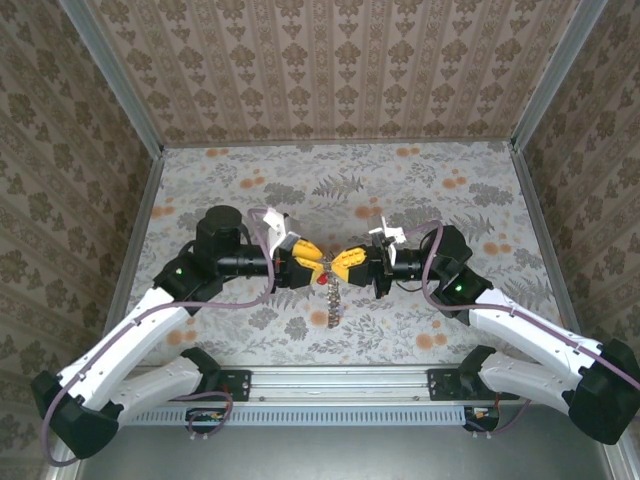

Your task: Put the keys on the keyring

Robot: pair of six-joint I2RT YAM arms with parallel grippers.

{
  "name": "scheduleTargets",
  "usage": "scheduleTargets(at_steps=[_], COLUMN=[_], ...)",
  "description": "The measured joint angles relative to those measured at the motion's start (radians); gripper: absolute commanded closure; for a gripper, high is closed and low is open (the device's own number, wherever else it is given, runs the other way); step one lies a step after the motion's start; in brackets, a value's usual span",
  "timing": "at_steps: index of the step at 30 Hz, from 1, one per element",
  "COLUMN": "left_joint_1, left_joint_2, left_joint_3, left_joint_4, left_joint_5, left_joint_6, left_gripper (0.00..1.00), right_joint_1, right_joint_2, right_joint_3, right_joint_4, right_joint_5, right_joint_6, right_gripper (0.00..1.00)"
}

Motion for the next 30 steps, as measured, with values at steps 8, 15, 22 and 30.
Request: scheduleTargets(at_steps=[8,15,22,30], left_joint_1=[0.021,0.005,-0.006,-0.006], left_joint_2=[-0.006,0.012,0.028,0.024], left_joint_3=[0.0,0.0,0.0,0.0], left_joint_4=[0.008,0.027,0.027,0.029], left_joint_5=[0.031,0.05,0.054,0.055], left_joint_6=[-0.009,-0.019,-0.019,-0.023], left_gripper=[0.62,0.6,0.7,0.76], right_joint_1=[0.0,0.0,0.006,0.007], right_joint_2=[0.02,0.03,0.062,0.079], right_joint_3=[0.0,0.0,0.0,0.0], right_joint_4=[-0.015,-0.011,0.013,0.051], right_joint_5=[-0.003,-0.004,-0.005,-0.004], right_joint_6=[0.0,0.0,0.005,0.031], right_gripper=[1.0,1.0,1.0,1.0])
